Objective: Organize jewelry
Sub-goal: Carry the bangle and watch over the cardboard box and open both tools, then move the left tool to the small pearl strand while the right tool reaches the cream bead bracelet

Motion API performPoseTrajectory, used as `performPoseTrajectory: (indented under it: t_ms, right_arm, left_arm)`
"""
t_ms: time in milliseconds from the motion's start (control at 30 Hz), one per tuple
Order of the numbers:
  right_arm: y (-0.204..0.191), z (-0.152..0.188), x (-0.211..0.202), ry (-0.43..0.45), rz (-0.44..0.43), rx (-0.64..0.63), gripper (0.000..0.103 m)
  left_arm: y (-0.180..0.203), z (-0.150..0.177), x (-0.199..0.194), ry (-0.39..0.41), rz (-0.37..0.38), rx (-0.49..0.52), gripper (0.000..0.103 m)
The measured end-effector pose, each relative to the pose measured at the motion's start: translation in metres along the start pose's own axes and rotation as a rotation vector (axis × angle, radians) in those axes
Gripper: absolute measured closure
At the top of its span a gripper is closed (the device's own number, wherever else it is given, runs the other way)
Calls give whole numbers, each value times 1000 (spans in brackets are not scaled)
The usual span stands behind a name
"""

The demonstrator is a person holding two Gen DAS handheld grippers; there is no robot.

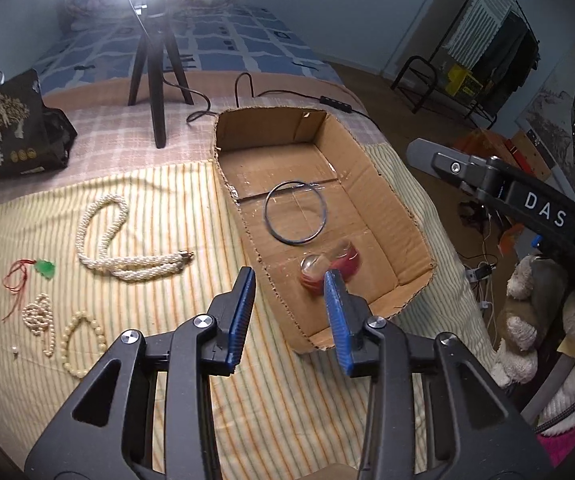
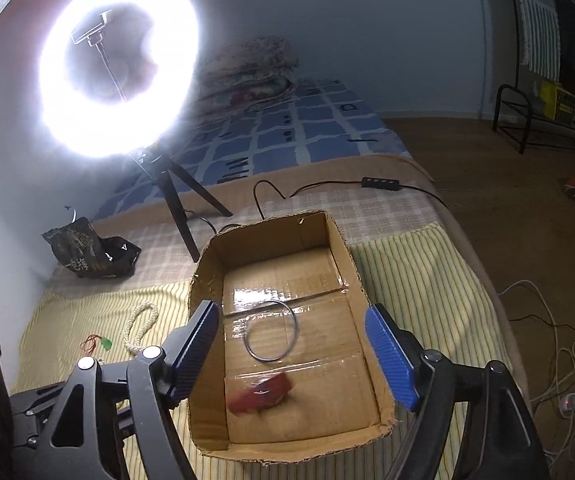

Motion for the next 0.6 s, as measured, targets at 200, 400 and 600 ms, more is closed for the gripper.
performPoseTrajectory:
  t_ms: [200,400,600]
  right_arm:
    - [-9,2,-12,26,28,-41,15]
    - [-10,6,-23,31,53,-53,14]
    - [-8,10,-39,54,97,-73,4]
  left_arm:
    - [-4,4,-17,18,-23,8,67]
    - [-9,4,-39,49,-41,-1,67]
    - [-16,6,-56,61,-58,-9,67]
Point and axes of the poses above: each gripper's, at about its wrist camera, not at the fingertips, and x roughly the way its jaws point, y to its right, z to its underside, the point moved 6 cm from there along x, roughly the way its jaws point, and after that the axes turned 1 degree about x, right-handed, at the moved point
